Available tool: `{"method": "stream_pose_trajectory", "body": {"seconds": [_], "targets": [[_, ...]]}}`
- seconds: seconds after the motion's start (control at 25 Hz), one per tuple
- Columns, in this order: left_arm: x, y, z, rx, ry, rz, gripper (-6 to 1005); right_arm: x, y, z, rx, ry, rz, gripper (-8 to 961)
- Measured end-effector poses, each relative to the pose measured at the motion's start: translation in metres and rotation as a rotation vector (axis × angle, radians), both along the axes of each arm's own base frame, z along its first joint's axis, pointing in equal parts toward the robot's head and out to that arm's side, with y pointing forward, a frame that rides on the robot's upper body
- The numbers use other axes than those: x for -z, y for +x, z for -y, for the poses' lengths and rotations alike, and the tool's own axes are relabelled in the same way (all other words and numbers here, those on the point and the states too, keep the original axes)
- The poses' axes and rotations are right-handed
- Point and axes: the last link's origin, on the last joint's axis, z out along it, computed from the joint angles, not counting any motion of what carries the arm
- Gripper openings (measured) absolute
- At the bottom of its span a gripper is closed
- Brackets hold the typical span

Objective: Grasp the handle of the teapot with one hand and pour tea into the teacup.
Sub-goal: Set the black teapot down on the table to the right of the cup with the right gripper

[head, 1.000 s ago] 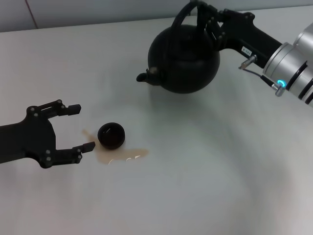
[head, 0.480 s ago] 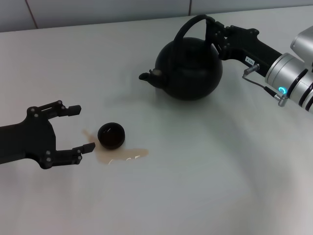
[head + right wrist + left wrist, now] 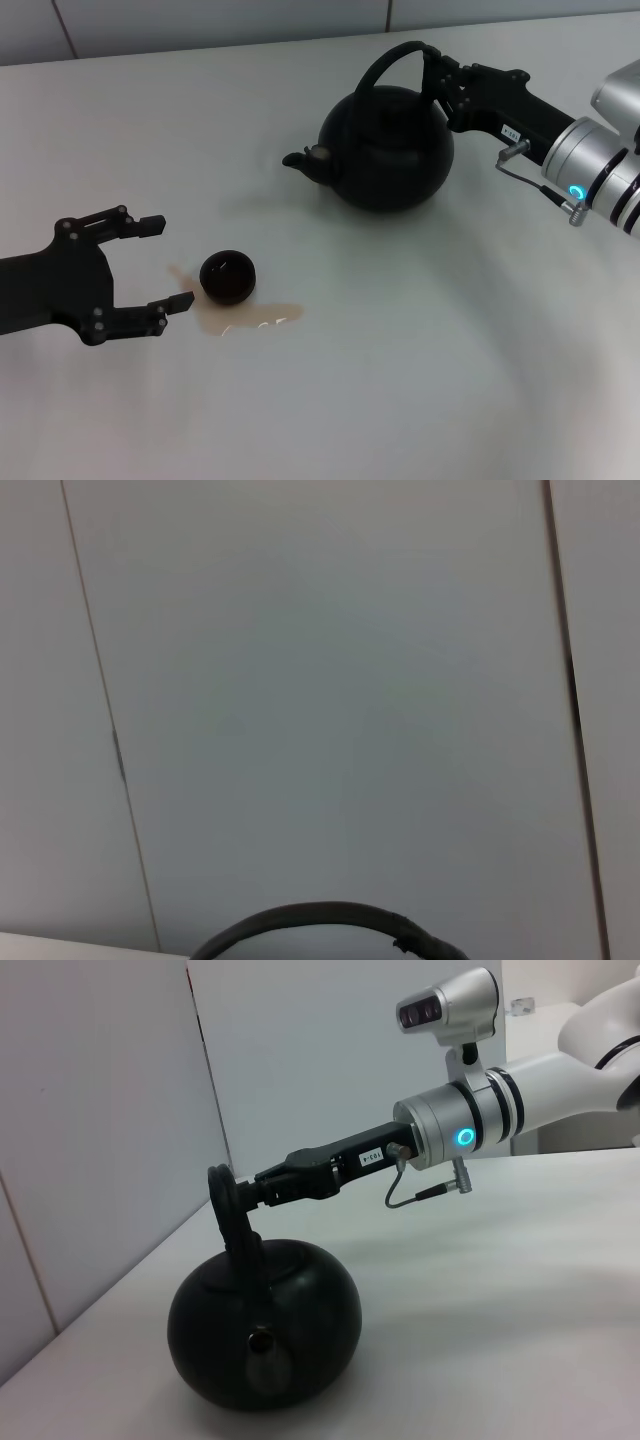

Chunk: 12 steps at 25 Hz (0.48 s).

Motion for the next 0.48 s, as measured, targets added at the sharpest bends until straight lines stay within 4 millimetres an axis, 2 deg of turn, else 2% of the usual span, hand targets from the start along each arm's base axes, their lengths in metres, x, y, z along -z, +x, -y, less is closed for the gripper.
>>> {"method": "stream_pose_trajectory", "body": {"seconds": [0.48], "targets": [[-0.0008,-0.0004,-0.0002,0.012,0.007,-0.006,842,0.0026,-0.0006,-0.0030,0.009,-0.010,0.018,84]]}}
